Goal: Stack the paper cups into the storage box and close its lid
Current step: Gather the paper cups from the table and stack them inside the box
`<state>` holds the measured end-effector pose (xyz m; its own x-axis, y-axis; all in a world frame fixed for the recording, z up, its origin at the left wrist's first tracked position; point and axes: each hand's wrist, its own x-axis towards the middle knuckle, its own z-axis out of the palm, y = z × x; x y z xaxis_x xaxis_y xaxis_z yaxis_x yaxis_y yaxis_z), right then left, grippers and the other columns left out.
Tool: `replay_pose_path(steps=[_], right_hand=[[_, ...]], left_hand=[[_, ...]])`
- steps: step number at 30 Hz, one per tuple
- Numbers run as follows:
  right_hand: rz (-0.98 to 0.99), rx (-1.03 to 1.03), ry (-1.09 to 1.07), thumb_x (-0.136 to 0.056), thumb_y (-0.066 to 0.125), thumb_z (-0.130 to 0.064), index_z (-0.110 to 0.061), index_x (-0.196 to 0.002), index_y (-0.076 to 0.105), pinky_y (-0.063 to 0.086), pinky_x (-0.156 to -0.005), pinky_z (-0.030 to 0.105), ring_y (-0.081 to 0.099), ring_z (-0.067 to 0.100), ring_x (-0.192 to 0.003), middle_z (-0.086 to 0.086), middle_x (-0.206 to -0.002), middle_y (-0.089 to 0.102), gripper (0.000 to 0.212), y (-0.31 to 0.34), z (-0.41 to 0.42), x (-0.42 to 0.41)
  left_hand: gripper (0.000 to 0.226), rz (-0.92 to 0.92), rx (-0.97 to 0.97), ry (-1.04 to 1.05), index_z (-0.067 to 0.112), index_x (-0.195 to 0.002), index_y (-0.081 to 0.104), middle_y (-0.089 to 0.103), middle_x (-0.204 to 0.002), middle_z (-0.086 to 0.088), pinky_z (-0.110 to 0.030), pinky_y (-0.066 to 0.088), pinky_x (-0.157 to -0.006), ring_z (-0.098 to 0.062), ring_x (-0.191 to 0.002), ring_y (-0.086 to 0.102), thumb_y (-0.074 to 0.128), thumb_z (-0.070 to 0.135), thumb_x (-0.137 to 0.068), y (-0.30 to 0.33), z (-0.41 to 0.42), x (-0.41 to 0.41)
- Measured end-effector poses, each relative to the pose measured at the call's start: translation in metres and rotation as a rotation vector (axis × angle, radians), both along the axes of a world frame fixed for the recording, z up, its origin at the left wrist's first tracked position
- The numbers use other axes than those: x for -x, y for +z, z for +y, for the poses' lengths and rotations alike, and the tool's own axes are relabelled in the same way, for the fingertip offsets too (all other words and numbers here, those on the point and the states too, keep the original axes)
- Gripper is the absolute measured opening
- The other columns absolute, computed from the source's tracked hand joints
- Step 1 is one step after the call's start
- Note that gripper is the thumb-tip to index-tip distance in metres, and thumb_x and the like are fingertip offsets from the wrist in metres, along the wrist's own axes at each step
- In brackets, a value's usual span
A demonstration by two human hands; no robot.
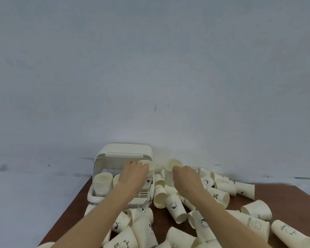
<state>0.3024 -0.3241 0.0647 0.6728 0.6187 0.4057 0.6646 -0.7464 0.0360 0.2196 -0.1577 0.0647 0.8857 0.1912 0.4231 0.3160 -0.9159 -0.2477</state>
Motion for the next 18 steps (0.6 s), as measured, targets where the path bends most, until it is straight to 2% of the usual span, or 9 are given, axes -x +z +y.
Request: replay_pose_path(steps=[5, 8, 13, 16, 18], right_hand=[[-0.009, -0.008, 0.082, -0.091, 0.038, -0.005, -0.012, -0.096, 0.054, 0.034, -0.065, 0.033, 0.055, 0.029, -0.083, 0.011, -0.088, 0.059, 0.019, -0.001, 0.040, 0.019], [-0.006, -0.021, 0.118, -0.091, 0.037, -0.007, -0.010, -0.105, 0.058, 0.038, -0.067, 0.035, 0.058, 0.031, -0.089, 0.012, -0.096, 0.063, 0.025, -0.004, 0.061, 0.025], [-0.018, -0.045, 0.171, -0.088, 0.037, -0.002, -0.010, -0.097, 0.056, 0.031, -0.066, 0.035, 0.055, 0.032, -0.086, 0.012, -0.093, 0.064, 0.022, -0.012, 0.097, 0.035], [-0.029, -0.079, 0.197, -0.090, 0.038, -0.002, -0.010, -0.098, 0.056, 0.028, -0.068, 0.034, 0.053, 0.031, -0.086, 0.012, -0.092, 0.064, 0.021, -0.021, 0.121, 0.042], [-0.036, -0.107, 0.194, -0.091, 0.038, -0.004, -0.011, -0.099, 0.056, 0.028, -0.070, 0.034, 0.054, 0.030, -0.090, 0.010, -0.093, 0.063, 0.020, -0.027, 0.135, 0.044]], left_hand=[[0.026, -0.021, 0.007, 0.089, 0.018, -0.110, 0.054, 0.063, -0.109, -0.004, -0.033, 0.036, -0.080, -0.025, -0.101, 0.059, 0.047, 0.005, -0.089, 0.002, 0.035, 0.025], [0.024, -0.036, 0.021, 0.151, 0.019, -0.108, 0.056, 0.065, -0.109, -0.003, -0.033, 0.039, -0.084, -0.025, -0.101, 0.061, 0.047, 0.008, -0.089, 0.003, 0.055, 0.038], [0.025, -0.119, 0.073, 0.248, 0.018, -0.106, 0.060, 0.064, -0.109, -0.001, -0.030, 0.038, -0.085, -0.023, -0.100, 0.059, 0.051, 0.006, -0.086, 0.001, 0.083, 0.055], [0.024, -0.170, 0.114, 0.275, 0.018, -0.102, 0.060, 0.066, -0.101, -0.003, -0.031, 0.037, -0.083, -0.025, -0.097, 0.060, 0.049, 0.004, -0.086, -0.001, 0.097, 0.061], [0.018, -0.203, 0.130, 0.296, 0.017, -0.091, 0.063, 0.067, -0.087, -0.004, -0.033, 0.040, -0.078, -0.026, -0.086, 0.063, 0.058, 0.004, -0.080, -0.004, 0.104, 0.065]])
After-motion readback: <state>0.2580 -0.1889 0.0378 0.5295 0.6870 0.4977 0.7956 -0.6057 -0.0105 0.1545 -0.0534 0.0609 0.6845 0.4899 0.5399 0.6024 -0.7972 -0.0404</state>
